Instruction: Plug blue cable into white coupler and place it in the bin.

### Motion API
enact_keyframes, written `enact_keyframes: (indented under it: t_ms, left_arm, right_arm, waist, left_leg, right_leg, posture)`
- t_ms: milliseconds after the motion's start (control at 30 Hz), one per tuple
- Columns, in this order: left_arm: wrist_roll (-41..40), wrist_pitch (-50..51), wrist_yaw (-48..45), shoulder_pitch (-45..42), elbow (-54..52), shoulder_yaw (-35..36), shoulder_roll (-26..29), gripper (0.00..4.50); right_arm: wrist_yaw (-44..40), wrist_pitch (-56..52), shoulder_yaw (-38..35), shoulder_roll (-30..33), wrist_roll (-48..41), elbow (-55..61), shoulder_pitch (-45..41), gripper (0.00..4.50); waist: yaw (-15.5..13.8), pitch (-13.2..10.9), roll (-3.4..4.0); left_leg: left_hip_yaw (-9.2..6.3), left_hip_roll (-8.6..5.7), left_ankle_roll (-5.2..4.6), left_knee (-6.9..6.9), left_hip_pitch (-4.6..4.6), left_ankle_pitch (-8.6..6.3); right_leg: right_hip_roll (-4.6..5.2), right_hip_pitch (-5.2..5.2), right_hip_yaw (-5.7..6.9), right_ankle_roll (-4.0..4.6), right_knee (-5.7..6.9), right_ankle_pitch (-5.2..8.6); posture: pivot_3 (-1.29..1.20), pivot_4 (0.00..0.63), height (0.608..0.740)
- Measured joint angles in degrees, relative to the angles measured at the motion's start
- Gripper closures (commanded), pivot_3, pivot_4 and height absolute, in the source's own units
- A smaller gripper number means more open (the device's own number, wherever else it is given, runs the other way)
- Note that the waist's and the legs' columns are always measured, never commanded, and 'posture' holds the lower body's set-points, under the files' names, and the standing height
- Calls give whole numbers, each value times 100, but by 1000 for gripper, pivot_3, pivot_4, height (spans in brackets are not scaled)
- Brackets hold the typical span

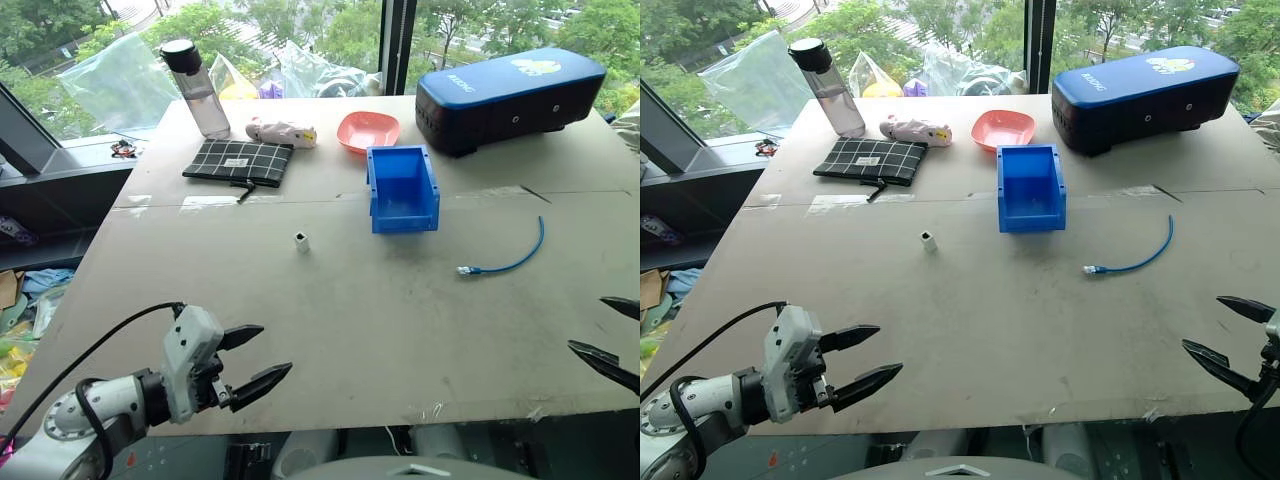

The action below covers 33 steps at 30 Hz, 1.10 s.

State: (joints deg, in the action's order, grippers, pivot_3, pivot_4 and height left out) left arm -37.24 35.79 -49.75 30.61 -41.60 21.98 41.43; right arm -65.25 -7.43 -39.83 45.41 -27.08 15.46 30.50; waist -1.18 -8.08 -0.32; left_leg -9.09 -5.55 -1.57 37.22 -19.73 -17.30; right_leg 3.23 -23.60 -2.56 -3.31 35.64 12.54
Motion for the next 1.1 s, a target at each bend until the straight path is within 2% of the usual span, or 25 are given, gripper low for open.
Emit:
enact_keyframes:
  t_ms: [67, 167, 300, 433, 633, 733, 967, 1000, 1100]
  left_arm:
    - [3, -27, 0, -4, 8, -1, -13, 53]
    - [-72, -29, 5, -829, 126, -289, -12, 53]
    - [-95, -124, -132, -1522, 107, -636, 266, 53]
    - [-43, -132, -186, -2111, 152, -1091, 431, 53]
    - [-55, -101, -57, -2367, -119, -1410, 443, 53]
    - [-85, -35, 135, -2345, -316, -1452, 425, 0]
    - [-92, 38, 675, -1949, -843, -1590, 293, 0]
    - [-90, 38, 767, -1878, -927, -1590, 284, 0]
    - [-96, 43, 933, -1735, -1092, -1588, 254, 0]
  right_arm:
    - [23, -32, 14, 0, -2, 26, -12, 0]
    - [629, -1157, 1116, 308, -176, 383, -1525, 0]
    - [832, -2199, 2338, 986, -108, 617, -2785, 0]
    - [783, -2824, 3586, 1176, 275, 84, -4040, 0]
    - [454, -2766, 4912, 1132, 1124, -1009, -5063, 0]
    - [343, -2447, 5306, 890, 1539, -1687, -5475, 893]
    - [94, -2021, 5550, 419, 1878, -2228, -5929, 4264]
    - [61, -1998, 5550, 396, 1889, -2220, -5929, 4460]
    - [19, -2021, 5547, 377, 1916, -2163, -5924, 4460]
  waist:
    - [2, 0, 0]
    - [69, -32, -4]
    - [10, -25, 0]
    - [-12, -26, -13]
    - [37, -27, -14]
    - [47, -27, -14]
    - [153, -8, -49]
    - [156, -8, -49]
    - [163, -7, -49]
  left_leg:
    - [1, 0, 0, 0, 0, 0]
    - [37, 8, 10, 11, -2, -4]
    - [62, 29, 22, 9, 8, 14]
    - [71, 38, 21, 1, -10, 11]
    - [84, 37, 13, -1, -10, 5]
    - [86, 39, 13, -1, -5, 6]
    - [98, 58, 19, 11, 3, 3]
    - [98, 58, 20, 11, 6, 3]
    - [99, 60, 20, 12, 7, 4]
  right_leg:
    - [0, 0, -1, 0, 0, 0]
    - [-4, 7, -19, -10, 11, 7]
    - [2, -3, 21, -8, 4, -20]
    - [15, -9, 37, -8, -22, -22]
    - [19, -9, 27, -9, -34, -24]
    - [16, -9, 26, -8, -25, -24]
    - [-4, -7, 14, 0, -13, -29]
    - [-4, -6, 15, 0, -9, -29]
    - [-6, -6, 15, 0, -6, -29]
  posture:
    - [0, 150, 740]
    - [0, 150, 740]
    - [0, 150, 740]
    - [0, 150, 740]
    - [0, 150, 740]
    - [0, 150, 740]
    - [0, 150, 740]
    - [0, 150, 740]
    - [0, 150, 740]
